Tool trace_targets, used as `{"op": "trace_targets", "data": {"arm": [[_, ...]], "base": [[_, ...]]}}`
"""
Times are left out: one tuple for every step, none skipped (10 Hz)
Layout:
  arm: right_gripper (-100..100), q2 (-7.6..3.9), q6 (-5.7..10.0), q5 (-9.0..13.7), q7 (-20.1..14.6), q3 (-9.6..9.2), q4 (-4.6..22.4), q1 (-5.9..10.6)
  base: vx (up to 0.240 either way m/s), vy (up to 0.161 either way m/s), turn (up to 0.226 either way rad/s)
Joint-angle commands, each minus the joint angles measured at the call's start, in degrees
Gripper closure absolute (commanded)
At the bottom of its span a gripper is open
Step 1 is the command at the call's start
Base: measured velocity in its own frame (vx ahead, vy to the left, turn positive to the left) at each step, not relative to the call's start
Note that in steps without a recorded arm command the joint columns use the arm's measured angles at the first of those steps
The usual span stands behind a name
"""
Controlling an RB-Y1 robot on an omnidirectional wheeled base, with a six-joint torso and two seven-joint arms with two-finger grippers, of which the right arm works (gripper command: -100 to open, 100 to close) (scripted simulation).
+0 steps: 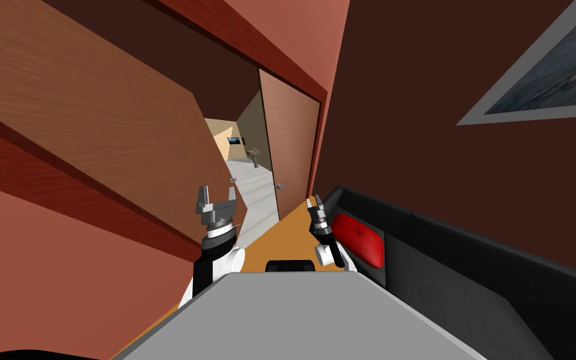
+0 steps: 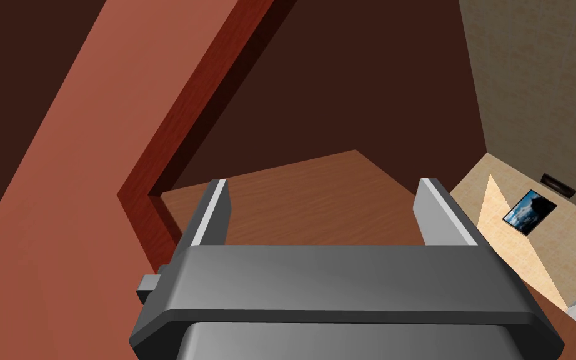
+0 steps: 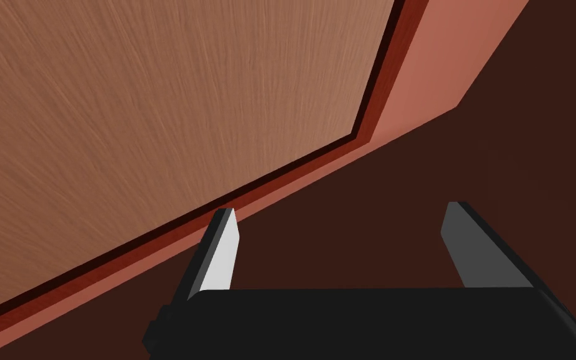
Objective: Push the door open
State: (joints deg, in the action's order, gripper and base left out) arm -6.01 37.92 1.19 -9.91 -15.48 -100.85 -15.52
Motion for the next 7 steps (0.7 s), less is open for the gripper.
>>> {"op": "trace_targets", "data": {"arm": [[-100, -0.44, 0.54, 0.09, -0.21, -0.97, 2.34, 0.78], [-100, -0.60, 0.76, 0.10, -0.26, -1.59, 3.83, 1.40], [-100, -0.75, 0.98, 0.12, -0.31, -2.21, 5.32, 2.01], [-100, -0.91, 1.21, 0.14, -0.36, -2.85, 6.84, 2.65], [-100, -1.06, 1.44, 0.15, -0.41, -3.50, 8.40, 3.28], [-100, -1.21, 1.67, 0.17, -0.46, -4.14, 9.70, 3.92], [-100, -1.36, 1.90, 0.19, -0.51, -4.78, 11.32, 4.55]], "base": [[0.099, 0.002, 0.004], [0.106, 0.003, 0.007], [0.097, 0.009, 0.003], [0.106, 0.004, 0.003], [0.105, 0.007, 0.006], [0.092, 0.005, 0.004], [0.090, 0.006, 0.005]]}}
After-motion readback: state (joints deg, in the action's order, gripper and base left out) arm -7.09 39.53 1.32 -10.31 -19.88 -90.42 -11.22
